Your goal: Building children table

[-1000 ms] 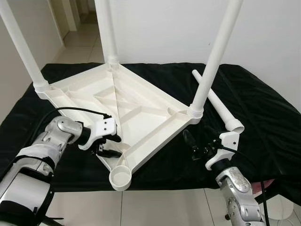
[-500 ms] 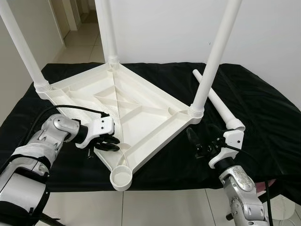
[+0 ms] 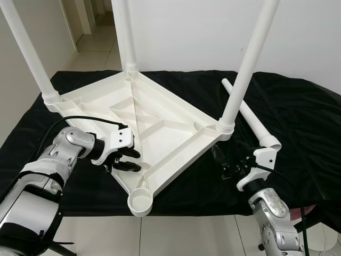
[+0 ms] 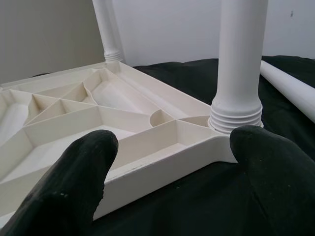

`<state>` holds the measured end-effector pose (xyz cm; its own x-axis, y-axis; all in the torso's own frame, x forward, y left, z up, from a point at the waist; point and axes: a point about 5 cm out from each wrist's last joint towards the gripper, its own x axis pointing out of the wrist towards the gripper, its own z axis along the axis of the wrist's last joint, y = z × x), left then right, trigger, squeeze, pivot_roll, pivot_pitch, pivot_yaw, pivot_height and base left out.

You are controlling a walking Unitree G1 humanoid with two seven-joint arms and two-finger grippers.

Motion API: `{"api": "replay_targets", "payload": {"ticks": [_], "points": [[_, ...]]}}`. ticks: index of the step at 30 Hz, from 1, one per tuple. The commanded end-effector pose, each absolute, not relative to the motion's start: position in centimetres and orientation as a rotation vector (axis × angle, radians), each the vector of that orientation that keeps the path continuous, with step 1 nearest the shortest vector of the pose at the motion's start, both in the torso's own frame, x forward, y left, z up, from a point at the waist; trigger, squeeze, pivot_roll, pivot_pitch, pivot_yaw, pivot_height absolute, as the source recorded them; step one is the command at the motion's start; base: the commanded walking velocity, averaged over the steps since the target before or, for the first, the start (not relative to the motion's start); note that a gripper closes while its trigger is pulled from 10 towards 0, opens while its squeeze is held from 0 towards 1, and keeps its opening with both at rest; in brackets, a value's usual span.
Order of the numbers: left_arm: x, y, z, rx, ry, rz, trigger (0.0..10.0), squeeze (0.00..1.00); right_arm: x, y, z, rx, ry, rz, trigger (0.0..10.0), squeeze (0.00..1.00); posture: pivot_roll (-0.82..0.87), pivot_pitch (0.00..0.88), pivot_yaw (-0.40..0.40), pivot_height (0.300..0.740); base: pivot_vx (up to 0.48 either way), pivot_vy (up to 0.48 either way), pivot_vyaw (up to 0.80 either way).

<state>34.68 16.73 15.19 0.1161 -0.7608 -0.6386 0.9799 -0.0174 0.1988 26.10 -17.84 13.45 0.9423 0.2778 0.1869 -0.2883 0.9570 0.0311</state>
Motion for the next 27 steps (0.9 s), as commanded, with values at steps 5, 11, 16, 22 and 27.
{"api": "replay_targets", "payload": {"ticks": [5, 11, 16, 22, 27], "points": [[34.7, 17.5, 16.6, 0.672, 0.437, -1.543, 10.0, 0.00, 25.7, -17.3, 13.3, 0.061, -0.178, 0.303, 10.0, 0.00, -0.04, 0.000, 0.012, 0.740, 0.000, 0.000, 0.00], [35.7, 17.8, 18.8, 0.567, 0.314, -1.435, 10.0, 0.00, 25.6, -17.0, 13.1, 0.062, -0.178, 0.259, 10.0, 0.00, -0.03, 0.000, -0.012, 0.740, 0.000, 0.000, 0.00], [35.7, 17.4, 21.2, 0.405, 0.145, -1.409, 10.0, 0.00, 26.4, -16.7, 12.7, 0.093, -0.170, 0.182, 10.0, 0.00, -0.02, 0.000, -0.037, 0.740, 0.000, 0.000, 0.00], [35.3, 16.2, 23.3, 0.268, -0.022, -1.339, 10.0, 0.00, 28.2, -16.6, 11.7, 0.059, -0.096, 0.063, 10.0, 0.00, 0.00, 0.000, -0.068, 0.740, 0.000, 0.000, 0.00], [34.9, 15.7, 24.0, 0.164, -0.103, -1.230, 10.0, 0.00, 29.9, -16.9, 11.3, 0.056, -0.051, -0.040, 10.0, 0.00, 0.01, 0.000, -0.083, 0.740, 0.000, 0.000, 0.00]]}}
